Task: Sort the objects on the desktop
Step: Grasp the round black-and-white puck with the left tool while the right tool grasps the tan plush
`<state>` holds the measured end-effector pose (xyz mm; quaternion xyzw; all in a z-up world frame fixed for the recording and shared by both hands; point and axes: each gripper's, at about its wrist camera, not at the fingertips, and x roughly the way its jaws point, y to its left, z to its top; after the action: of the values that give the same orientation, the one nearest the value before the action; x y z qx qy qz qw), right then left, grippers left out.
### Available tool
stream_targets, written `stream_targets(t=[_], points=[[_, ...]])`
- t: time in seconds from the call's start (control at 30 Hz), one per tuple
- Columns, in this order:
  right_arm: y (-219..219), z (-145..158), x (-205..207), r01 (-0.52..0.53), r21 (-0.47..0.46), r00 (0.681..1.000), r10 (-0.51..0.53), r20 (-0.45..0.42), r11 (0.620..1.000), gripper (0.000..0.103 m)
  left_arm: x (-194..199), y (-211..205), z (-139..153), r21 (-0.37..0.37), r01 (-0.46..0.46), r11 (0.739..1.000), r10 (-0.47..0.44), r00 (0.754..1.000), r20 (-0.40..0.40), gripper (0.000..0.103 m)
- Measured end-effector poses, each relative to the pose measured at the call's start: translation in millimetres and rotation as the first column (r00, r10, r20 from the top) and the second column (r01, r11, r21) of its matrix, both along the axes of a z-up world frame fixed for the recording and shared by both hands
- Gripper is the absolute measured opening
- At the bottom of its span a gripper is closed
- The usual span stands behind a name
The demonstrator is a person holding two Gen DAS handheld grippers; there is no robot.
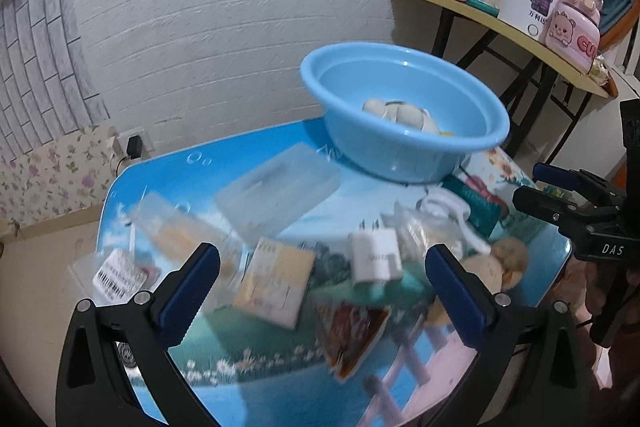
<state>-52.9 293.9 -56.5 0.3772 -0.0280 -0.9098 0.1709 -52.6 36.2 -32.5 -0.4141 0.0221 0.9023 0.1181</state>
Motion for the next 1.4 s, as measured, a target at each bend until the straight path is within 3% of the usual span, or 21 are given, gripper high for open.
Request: stream_targets(t=[0.2, 0.27, 0.5, 0.63, 0.83, 1.03, 1.33, 1.4], points=[[5, -14, 19, -0.013, -0.007, 0.999, 0.014, 0.036, 1.0, 0.094, 21, -11, -4, -0.027, -0.011, 1.0, 0.011, 1.0, -0.011, 0.103], [2, -17, 26, -0.039, 0.017, 0.999, 0.039, 0.026, 0.999, 0.102, 29, -16, -10, -0.026, -0.016, 1.0, 0.016, 1.0, 0.005, 0.103], [-10, -26, 39, -0.126, 0.036, 0.992, 0.125, 0.034, 0.991, 0.103, 48, -32, -26, -0.026, -0.045, 0.999, 0.046, 0.998, 0.034, 0.103], [-11, -37, 33, -0.105, 0.037, 0.992, 0.102, 0.069, 0.994, 0.103, 54, -46, -30, -0.027, -0.075, 0.997, 0.076, 0.996, 0.036, 0.103], [-10, -42, 31, -0.082, -0.039, 0.99, 0.086, 0.113, 0.996, 0.103, 58, -77, -34, -0.032, -0.137, 0.99, 0.138, 0.99, 0.023, 0.103], [-31, -40, 34, -0.124, 0.011, 0.987, 0.122, 0.107, 0.992, 0.103, 57, -113, -45, -0.015, -0.211, 0.977, 0.211, 0.977, 0.041, 0.103], [-45, -46, 27, -0.089, 0.073, 0.99, 0.08, 0.12, 0.993, 0.103, 45, -146, -69, -0.014, -0.261, 0.965, 0.261, 0.963, 0.068, 0.102], [-47, -47, 26, -0.092, 0.09, 0.99, 0.082, 0.116, 0.992, 0.103, 45, -149, -74, 0.018, -0.266, 0.964, 0.264, 0.962, 0.075, 0.093]])
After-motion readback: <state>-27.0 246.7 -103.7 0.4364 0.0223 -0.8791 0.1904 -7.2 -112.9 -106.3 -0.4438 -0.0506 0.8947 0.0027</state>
